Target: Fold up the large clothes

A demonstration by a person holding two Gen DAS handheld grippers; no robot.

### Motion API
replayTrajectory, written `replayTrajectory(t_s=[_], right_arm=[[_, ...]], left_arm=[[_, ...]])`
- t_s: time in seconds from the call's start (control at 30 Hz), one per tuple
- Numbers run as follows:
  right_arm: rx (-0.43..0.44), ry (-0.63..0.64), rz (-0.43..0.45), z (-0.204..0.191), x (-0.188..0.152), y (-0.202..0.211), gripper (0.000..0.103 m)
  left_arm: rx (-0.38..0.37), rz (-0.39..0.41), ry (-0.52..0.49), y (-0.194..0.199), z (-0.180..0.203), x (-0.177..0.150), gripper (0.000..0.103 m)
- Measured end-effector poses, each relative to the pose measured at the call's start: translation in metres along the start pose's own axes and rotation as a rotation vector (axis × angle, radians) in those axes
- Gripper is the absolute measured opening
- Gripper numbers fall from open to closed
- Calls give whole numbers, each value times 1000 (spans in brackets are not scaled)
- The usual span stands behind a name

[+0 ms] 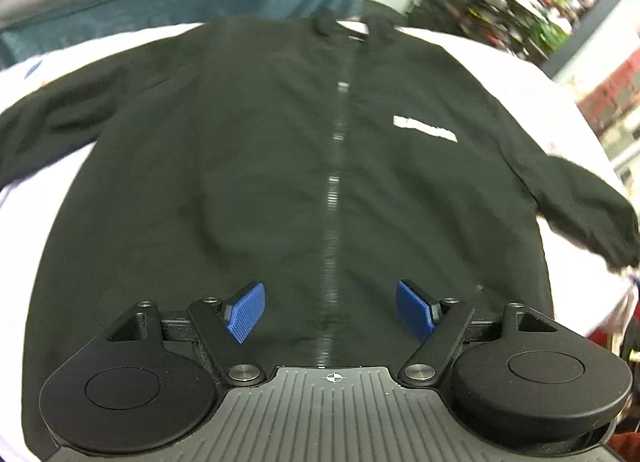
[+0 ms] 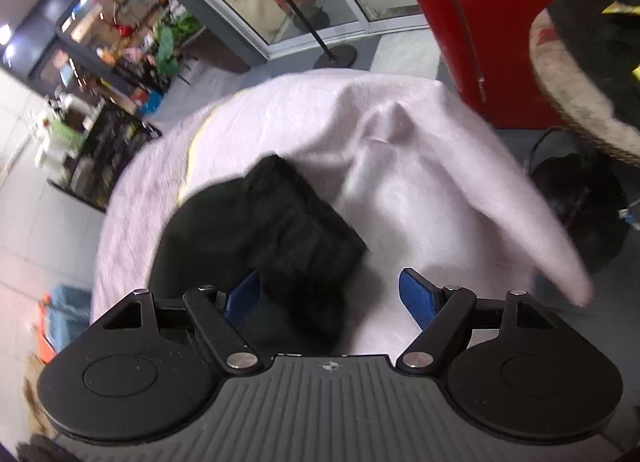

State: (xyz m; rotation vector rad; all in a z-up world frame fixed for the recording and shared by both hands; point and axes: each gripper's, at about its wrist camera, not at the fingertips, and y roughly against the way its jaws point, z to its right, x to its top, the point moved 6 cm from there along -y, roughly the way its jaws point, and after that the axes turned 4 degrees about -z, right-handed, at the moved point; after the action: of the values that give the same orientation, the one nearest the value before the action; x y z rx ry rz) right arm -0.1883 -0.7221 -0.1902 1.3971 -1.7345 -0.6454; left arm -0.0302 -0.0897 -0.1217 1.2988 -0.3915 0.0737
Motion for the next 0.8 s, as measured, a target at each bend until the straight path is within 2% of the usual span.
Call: replayTrajectory(t_s=[0.1, 0.13, 0.17, 0.3, 0.4, 0.53, 0.63, 0.73, 0.8], right_arm=[[17, 23, 10, -7, 5, -9, 72], [6, 57, 0, -12, 6, -12, 64], [-5, 101, -1, -16, 5, -12, 43], [13, 262, 0, -35, -2, 0, 21], [26, 269, 45, -35, 7, 21, 17], [25, 254, 113, -25, 39, 49, 15], [-54, 296, 169, -27, 51, 56, 13], [-75, 269, 150, -33, 45, 50, 13], [-58, 352, 167, -50, 35, 52, 13]], left_arm=[[25, -28, -48, -8, 16, 1, 103], [28, -37, -49, -11, 19, 0, 103], [27, -45, -44, -15, 21, -1, 103], [27, -63, -32, -21, 27, 1, 103], [23, -62, -45, -22, 30, 3, 103], [7, -61, -63, -27, 33, 5, 103], [-11, -69, -65, -32, 31, 5, 103], [-14, -62, -63, -32, 24, 6, 103], [-16, -54, -48, -31, 16, 5, 103]])
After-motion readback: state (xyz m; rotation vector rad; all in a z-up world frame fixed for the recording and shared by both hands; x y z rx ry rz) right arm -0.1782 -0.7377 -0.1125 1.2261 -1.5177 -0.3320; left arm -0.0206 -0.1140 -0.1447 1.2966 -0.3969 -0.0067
